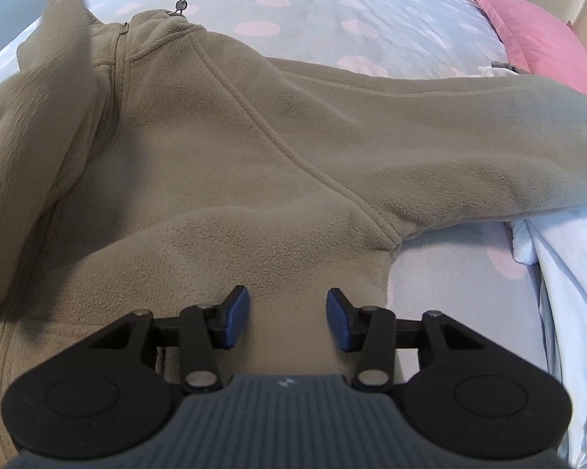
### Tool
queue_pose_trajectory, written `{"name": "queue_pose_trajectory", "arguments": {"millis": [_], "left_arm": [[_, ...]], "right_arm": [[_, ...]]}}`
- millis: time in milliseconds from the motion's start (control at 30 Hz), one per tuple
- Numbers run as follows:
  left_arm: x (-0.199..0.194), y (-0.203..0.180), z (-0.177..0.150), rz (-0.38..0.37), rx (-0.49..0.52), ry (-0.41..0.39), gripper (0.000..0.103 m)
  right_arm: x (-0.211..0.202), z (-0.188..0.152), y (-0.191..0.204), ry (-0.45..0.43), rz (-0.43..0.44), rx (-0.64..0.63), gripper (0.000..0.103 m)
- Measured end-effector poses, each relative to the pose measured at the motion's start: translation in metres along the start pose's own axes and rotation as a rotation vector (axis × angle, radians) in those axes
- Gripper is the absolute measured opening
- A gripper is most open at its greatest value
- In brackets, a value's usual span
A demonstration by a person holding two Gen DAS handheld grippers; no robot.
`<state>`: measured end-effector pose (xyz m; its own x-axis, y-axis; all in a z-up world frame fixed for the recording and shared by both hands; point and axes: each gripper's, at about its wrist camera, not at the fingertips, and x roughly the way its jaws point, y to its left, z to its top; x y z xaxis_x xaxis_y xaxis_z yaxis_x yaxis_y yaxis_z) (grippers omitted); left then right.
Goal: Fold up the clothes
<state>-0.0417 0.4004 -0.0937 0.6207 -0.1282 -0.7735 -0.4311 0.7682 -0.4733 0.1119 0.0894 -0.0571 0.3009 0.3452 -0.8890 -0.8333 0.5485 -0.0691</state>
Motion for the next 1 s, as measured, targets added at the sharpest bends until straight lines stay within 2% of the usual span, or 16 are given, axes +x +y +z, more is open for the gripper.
{"name": "queue_pose_trajectory", "arguments": {"millis": [267,333,500,700,800,900,1000], "left_arm": [[-0.059,-0.012,-0.008,0.013,-0.007,-0.158,0.011],[-0.078,-0.011,-0.005,0.04,-0.018,-0.204,0.01],[-0.122,0.007,-0.005,0.12,-0.073,-0.306,0.009],[-0.198,0.026,-0.012,0.312,-0.113,-0.527,0.009],[-0.229,0.038,-0.017,0.479,-0.127,-0.601,0.009],[-0.239,0.064,-0.025,0.66,-0.213,-0.582,0.009],[-0.231,0.096,-0.036,0.797,-0.302,-0.503,0.01]], "right_arm": [[-0.008,0.001,0.0,-0.028,0.008,0.008,0.049],[-0.009,0.001,0.0,-0.03,0.005,0.005,0.049],[0.008,-0.003,0.001,0.034,-0.03,-0.019,0.051],[0.01,-0.005,0.001,0.041,-0.042,-0.02,0.051],[0.01,-0.006,0.004,0.032,-0.054,-0.037,0.051],[0.011,-0.008,0.005,0.024,-0.058,-0.043,0.052],[0.01,-0.008,0.006,0.019,-0.058,-0.041,0.052]]}}
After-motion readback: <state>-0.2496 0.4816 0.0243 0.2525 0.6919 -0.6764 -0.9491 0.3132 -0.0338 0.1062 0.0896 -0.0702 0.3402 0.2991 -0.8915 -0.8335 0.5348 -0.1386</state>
